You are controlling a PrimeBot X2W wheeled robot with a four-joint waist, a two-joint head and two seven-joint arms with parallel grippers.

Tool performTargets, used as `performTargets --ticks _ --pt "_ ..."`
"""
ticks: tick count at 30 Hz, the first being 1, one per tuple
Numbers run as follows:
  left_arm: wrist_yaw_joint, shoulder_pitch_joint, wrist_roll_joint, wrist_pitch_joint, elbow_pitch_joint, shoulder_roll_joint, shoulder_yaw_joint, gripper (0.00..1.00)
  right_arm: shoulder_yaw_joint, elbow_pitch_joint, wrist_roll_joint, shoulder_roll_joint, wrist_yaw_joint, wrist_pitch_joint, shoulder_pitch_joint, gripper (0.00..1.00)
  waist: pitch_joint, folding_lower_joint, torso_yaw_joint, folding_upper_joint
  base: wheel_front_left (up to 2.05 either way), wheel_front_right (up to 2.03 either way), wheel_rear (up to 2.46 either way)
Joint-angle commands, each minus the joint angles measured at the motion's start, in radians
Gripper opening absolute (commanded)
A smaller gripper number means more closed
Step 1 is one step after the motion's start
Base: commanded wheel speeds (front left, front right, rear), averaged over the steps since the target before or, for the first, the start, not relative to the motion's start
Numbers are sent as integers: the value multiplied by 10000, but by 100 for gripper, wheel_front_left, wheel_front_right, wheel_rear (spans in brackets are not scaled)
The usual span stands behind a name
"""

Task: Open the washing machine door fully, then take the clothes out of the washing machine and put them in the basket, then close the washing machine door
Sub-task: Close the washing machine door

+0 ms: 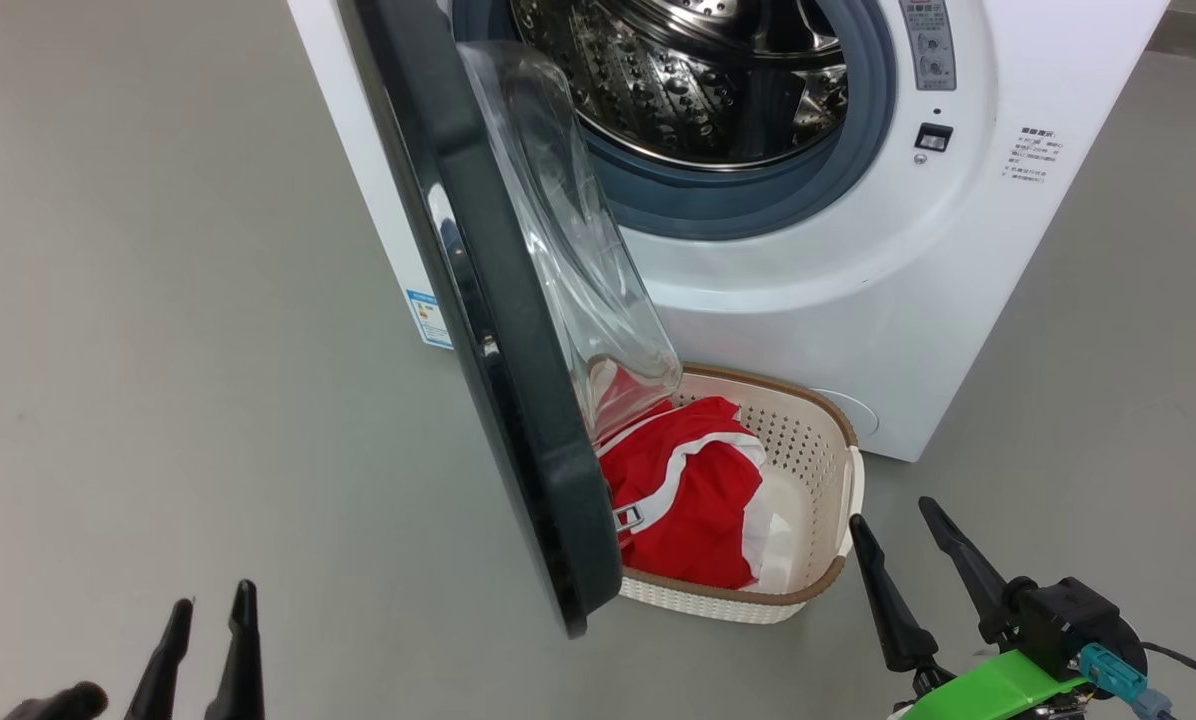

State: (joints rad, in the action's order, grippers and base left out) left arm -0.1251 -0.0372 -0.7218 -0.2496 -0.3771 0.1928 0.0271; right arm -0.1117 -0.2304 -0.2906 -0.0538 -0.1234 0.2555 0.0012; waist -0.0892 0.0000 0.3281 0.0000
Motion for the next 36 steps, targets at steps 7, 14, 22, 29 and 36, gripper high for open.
performTargets --ticks 7,14,22,29,36 --pt "-56 473 3504 -121 1584 -978 -1493 100 -220 220 8 9 -73 63 -233 100 -7 0 -1 0 0 0 0" --pt "-56 830 4715 -121 2479 -1369 -1835 100 -206 207 15 11 -73 63 -275 100 14 0 -42 0 0 0 0" --pt "-56 939 4650 -122 2453 -1422 -1791 100 -200 204 14 15 -73 63 -266 100 34 0 -74 0 0 0 0" --pt "-56 883 4323 -122 2439 -1424 -1679 99 -203 211 19 17 -73 63 -286 100 43 0 -105 0 0 0 0" --pt "-56 652 933 -122 2514 -1424 -805 0 -235 193 1 19 -73 63 -255 100 104 0 -152 0 0 0 0"
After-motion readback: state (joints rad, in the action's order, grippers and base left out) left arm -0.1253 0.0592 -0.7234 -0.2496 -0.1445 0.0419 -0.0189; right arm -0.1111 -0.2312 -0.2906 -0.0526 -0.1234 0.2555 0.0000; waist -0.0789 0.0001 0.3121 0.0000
